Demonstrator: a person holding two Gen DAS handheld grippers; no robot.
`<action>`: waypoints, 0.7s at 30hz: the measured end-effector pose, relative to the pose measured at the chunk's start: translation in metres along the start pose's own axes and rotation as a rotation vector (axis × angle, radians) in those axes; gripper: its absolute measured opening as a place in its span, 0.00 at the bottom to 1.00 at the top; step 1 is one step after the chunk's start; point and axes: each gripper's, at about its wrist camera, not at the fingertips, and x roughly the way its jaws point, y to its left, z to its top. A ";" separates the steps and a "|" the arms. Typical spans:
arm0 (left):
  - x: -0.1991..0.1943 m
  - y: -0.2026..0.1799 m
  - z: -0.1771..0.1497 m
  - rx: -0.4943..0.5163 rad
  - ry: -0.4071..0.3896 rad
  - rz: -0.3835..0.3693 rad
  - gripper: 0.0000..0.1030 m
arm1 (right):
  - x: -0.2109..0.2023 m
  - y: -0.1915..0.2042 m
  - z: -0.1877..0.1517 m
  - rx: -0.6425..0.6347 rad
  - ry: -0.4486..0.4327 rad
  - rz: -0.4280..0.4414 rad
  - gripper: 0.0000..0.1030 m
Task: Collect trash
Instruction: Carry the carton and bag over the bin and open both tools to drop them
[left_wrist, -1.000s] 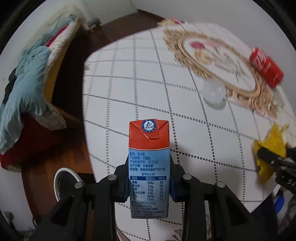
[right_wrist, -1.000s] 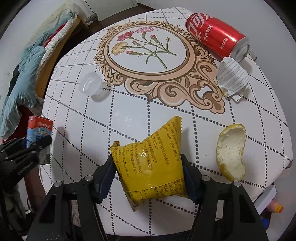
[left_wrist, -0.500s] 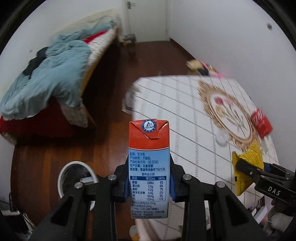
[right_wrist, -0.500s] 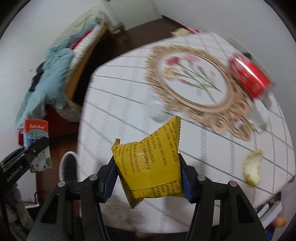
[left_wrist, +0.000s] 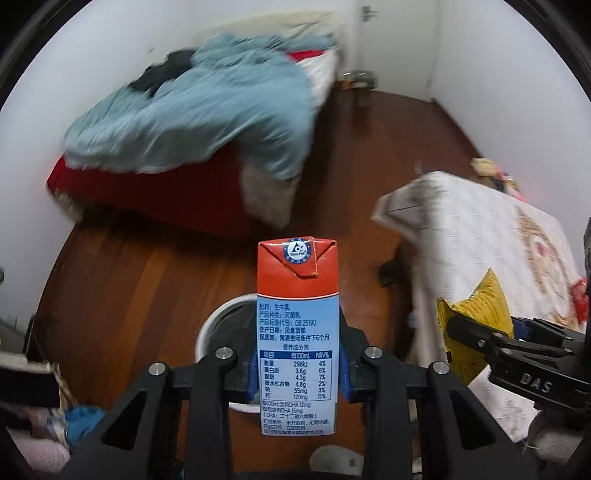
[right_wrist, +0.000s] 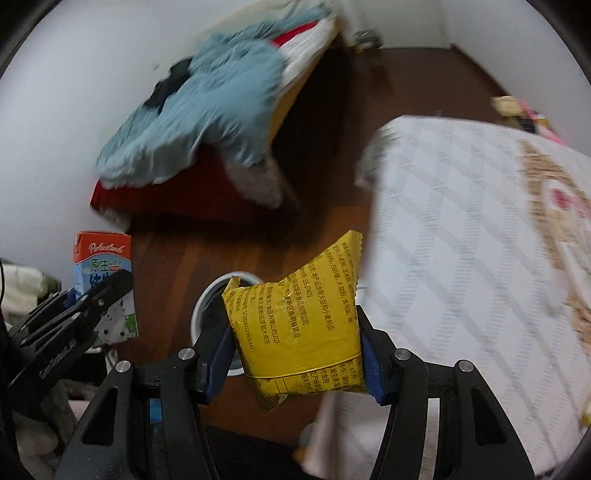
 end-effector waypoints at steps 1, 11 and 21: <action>0.008 0.015 -0.003 -0.023 0.015 0.012 0.27 | 0.015 0.010 0.002 -0.009 0.020 0.002 0.59; 0.108 0.113 -0.045 -0.220 0.190 0.020 0.27 | 0.183 0.084 -0.008 -0.038 0.272 0.020 0.59; 0.169 0.126 -0.064 -0.267 0.293 -0.039 0.31 | 0.288 0.091 -0.024 -0.018 0.402 -0.022 0.59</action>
